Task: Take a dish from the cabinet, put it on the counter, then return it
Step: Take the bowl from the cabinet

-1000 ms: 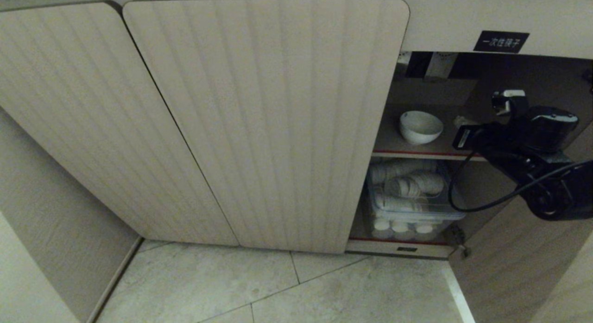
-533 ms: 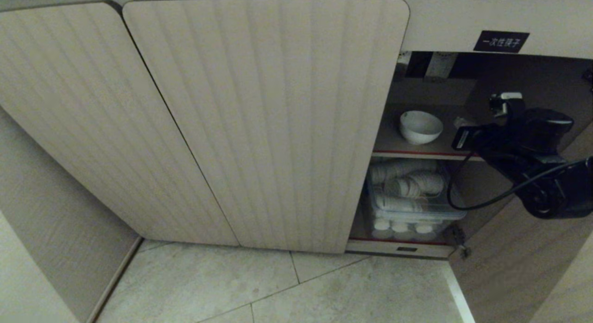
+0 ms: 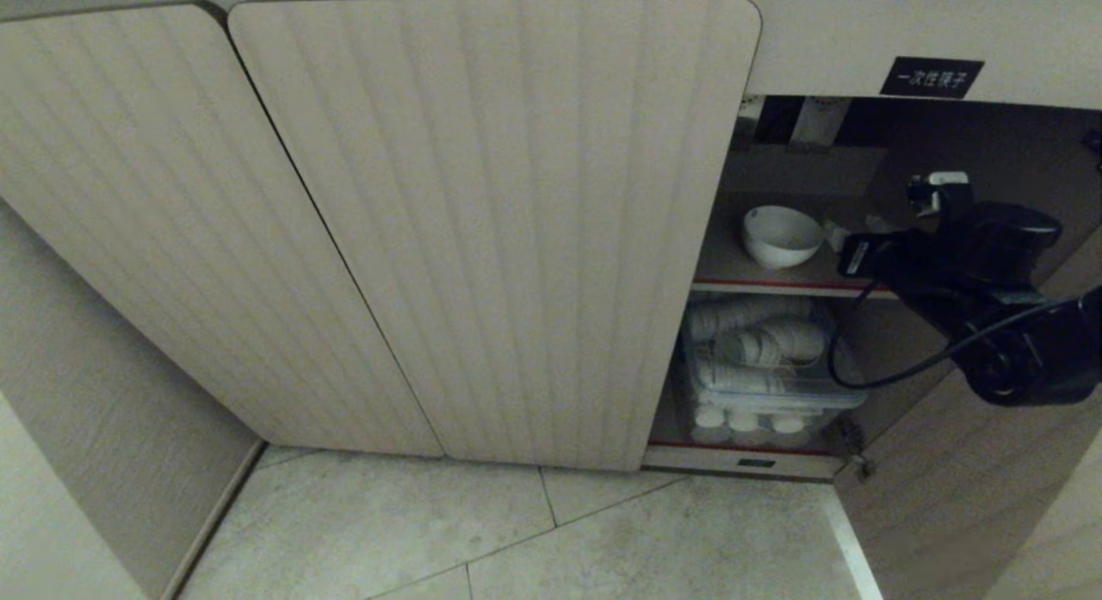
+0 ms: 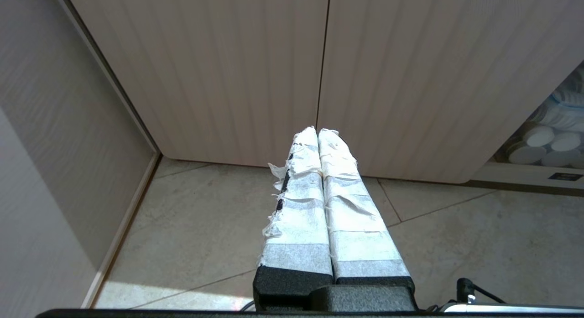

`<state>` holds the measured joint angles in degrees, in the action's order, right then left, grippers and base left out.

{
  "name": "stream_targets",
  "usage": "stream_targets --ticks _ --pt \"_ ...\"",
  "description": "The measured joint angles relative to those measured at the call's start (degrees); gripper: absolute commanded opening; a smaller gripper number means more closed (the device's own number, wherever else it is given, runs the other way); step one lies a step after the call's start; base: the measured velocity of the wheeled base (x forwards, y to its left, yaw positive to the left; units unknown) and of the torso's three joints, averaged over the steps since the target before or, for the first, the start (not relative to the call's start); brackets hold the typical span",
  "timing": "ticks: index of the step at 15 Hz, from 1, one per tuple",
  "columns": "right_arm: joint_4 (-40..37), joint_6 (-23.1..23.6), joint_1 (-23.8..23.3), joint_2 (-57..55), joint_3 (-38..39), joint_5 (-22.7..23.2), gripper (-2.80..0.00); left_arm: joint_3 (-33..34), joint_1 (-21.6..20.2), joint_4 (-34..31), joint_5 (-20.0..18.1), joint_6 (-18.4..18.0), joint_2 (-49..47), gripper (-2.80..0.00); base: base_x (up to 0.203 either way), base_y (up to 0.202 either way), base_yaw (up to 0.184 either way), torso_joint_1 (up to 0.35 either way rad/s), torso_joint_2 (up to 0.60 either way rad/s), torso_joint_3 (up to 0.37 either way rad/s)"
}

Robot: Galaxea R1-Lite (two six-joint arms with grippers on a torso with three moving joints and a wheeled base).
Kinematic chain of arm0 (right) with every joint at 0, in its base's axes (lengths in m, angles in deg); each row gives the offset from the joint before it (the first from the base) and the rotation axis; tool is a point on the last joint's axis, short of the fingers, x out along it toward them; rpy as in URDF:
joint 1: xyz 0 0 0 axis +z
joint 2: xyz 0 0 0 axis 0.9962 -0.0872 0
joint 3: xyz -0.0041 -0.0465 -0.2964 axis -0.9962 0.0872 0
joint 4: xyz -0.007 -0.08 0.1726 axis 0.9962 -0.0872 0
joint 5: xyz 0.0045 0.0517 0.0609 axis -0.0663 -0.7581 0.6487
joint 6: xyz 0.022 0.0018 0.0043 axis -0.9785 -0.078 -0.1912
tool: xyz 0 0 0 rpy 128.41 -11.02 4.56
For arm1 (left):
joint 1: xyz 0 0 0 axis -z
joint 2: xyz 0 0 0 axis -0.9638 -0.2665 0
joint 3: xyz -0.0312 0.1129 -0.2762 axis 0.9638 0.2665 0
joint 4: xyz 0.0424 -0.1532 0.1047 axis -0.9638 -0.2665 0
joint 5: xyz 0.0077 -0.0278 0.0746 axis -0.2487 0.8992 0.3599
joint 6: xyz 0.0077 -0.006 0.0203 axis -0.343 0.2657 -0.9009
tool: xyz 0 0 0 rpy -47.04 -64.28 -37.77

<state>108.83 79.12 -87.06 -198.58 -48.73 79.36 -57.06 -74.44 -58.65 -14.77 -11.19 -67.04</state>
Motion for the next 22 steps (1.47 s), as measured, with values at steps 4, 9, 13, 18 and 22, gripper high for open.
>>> stream_targets --ticks 4,9,13,18,22 --pt "0.18 -0.09 -0.05 -0.17 -0.50 -0.01 0.00 0.00 0.00 0.00 0.02 0.00 0.00 -2.80 0.000 0.000 0.000 0.000 0.00 0.000" --pt "0.28 -0.30 -0.15 0.13 -0.27 -0.01 0.00 0.00 0.00 -0.01 0.06 0.01 0.00 -2.80 0.000 0.000 0.000 0.000 0.00 0.000" --pt "0.75 -0.49 -0.15 0.24 -0.16 0.07 0.00 -0.02 -0.02 -0.02 0.03 0.01 0.00 -2.80 0.000 0.000 0.000 0.000 0.00 0.000" --pt "-0.44 -0.69 -0.25 -0.43 -1.56 0.07 0.00 -0.02 0.00 0.00 0.01 0.00 0.00 -2.80 0.000 0.000 0.000 0.000 0.00 0.000" --pt "-2.94 -0.77 -0.66 -1.64 -4.73 0.08 0.00 -0.02 0.00 0.00 0.05 0.01 0.00 -2.80 0.000 0.000 0.000 0.000 0.00 0.000"
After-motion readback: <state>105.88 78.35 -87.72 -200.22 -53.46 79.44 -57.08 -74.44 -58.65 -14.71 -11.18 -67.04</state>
